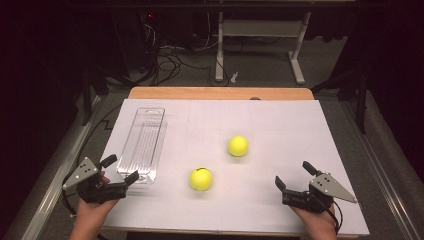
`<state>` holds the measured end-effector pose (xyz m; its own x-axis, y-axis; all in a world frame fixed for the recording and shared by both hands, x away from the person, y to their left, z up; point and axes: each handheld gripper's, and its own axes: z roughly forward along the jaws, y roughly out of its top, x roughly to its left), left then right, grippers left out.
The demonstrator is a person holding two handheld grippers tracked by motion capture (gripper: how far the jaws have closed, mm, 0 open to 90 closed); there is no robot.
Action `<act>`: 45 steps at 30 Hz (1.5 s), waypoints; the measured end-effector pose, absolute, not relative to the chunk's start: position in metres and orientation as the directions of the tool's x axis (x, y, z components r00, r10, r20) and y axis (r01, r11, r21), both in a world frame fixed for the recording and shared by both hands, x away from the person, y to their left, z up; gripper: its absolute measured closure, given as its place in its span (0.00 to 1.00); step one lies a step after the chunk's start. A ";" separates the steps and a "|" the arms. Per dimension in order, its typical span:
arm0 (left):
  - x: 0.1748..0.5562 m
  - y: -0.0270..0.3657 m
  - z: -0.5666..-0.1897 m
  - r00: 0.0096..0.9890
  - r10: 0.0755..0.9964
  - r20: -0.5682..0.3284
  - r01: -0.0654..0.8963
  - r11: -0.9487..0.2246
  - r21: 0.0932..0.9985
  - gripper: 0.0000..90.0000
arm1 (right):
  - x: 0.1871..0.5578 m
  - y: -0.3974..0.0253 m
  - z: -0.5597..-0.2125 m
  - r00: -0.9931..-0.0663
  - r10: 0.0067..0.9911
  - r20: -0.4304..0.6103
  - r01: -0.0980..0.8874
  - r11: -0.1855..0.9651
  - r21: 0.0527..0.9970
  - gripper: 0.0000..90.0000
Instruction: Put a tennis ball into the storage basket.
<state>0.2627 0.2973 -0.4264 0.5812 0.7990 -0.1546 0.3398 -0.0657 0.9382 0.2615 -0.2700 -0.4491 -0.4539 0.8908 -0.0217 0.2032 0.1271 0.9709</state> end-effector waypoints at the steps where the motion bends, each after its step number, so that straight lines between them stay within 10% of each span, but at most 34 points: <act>1: 0.263 0.300 -0.427 0.577 0.800 -0.165 0.344 -0.054 0.937 0.01 | 0.261 -0.270 -0.449 -0.454 0.891 -0.022 0.203 0.127 0.971 0.00; 29: 0.263 0.328 -0.428 0.517 0.811 -0.274 0.401 0.053 0.915 0.01 | 0.259 -0.271 -0.449 -0.446 0.895 -0.024 0.205 0.128 0.970 0.00; 45: 0.258 0.322 -0.438 0.514 0.837 -0.190 0.446 -0.072 0.892 0.01 | 0.261 -0.269 -0.449 -0.453 0.891 -0.037 0.197 0.141 0.970 0.00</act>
